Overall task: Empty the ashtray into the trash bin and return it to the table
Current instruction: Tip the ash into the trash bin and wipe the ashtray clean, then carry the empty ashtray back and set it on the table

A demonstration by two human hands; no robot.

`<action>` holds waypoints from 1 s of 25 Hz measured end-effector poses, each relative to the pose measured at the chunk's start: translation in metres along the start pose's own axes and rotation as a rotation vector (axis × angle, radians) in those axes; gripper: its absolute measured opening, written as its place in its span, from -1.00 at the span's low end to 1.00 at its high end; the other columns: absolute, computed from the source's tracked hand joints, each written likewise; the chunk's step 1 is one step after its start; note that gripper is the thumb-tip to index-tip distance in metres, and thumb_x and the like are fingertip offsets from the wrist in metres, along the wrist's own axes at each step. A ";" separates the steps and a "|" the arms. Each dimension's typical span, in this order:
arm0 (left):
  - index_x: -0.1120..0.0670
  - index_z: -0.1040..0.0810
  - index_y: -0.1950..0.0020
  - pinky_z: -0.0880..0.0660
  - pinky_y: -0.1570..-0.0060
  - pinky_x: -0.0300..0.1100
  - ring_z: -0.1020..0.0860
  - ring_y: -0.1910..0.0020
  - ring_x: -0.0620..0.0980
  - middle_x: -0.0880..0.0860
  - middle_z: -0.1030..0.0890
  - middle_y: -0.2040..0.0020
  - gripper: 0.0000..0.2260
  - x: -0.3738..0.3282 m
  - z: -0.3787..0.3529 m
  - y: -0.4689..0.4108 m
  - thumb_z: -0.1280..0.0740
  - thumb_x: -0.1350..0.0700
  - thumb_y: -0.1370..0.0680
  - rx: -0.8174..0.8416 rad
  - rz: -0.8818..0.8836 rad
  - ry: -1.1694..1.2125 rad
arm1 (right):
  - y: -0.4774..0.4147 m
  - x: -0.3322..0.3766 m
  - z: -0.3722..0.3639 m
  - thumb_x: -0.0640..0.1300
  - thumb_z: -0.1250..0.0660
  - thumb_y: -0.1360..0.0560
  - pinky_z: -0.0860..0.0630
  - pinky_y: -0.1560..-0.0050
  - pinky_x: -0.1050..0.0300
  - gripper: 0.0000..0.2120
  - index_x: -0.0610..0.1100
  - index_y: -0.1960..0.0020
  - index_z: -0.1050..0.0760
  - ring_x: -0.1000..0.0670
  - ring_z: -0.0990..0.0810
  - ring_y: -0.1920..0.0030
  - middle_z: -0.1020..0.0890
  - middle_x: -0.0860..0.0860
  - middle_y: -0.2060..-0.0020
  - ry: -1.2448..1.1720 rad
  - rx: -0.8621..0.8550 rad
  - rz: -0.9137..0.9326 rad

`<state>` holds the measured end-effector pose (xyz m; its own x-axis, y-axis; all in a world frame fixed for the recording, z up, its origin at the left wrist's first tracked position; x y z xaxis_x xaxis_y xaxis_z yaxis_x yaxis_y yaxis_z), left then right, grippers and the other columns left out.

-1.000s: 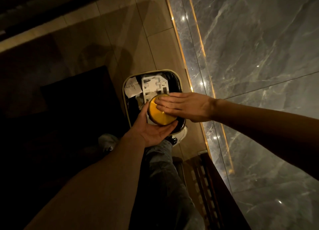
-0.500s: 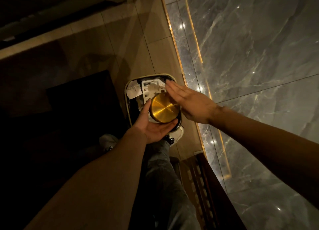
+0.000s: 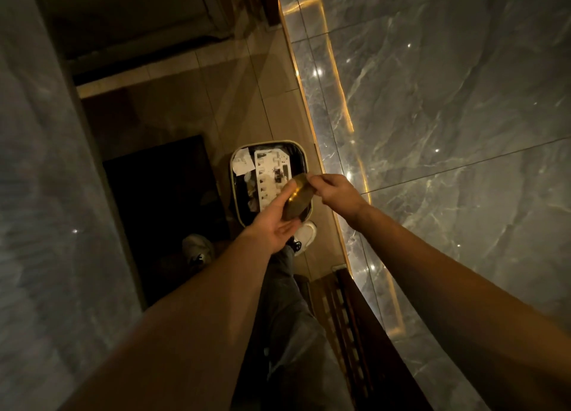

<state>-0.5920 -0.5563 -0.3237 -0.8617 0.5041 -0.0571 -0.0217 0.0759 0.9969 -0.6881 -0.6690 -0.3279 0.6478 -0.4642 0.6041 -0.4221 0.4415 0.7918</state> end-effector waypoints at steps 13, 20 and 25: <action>0.00 -0.24 -0.51 -0.29 0.14 -0.59 -0.41 -0.15 -0.17 -0.15 -0.42 -0.16 -0.08 -0.006 -0.005 0.166 -0.66 0.10 -0.27 0.013 -0.832 -0.559 | 0.147 0.068 0.023 -0.37 -0.15 -0.60 -0.51 -0.20 0.18 -0.67 -0.25 -0.34 -0.44 -0.03 -0.53 -0.28 -0.57 -0.13 -0.22 -0.514 0.040 0.247; 0.00 -0.24 -0.51 -0.24 -0.03 -0.69 -0.33 -0.24 -0.29 -0.24 -0.43 -0.26 -0.05 -0.041 0.041 0.260 -0.67 0.08 -0.24 0.058 -1.147 -0.652 | 0.220 0.142 -0.017 -0.39 -0.16 -0.58 -0.38 -0.40 -0.02 -0.56 -0.25 -0.45 -0.32 -0.15 -0.42 -0.41 -0.45 -0.21 -0.39 -0.444 0.109 0.394; 0.01 -0.27 -0.50 -0.25 -0.17 -0.62 -0.35 -0.34 -0.24 -0.13 -0.38 -0.38 -0.06 -0.081 0.115 0.318 -0.67 0.03 -0.22 0.008 -1.350 -0.694 | 0.253 0.196 -0.080 -0.38 -0.26 -0.51 -0.41 -0.36 -0.16 -0.48 -0.22 -0.45 -0.33 -0.15 -0.48 -0.31 -0.50 -0.32 -0.25 -0.273 0.072 0.495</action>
<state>-0.4712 -0.4738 -0.0082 0.2032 0.3478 -0.9153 -0.5706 0.8017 0.1780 -0.6176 -0.5870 -0.0160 0.1787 -0.4010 0.8985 -0.6822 0.6075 0.4068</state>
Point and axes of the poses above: each hand's wrist, its own y-axis away from the middle knuckle, its own z-axis out of the back of the hand, x = y × z, the point moved 4 cm from there along -y, towards the middle knuckle
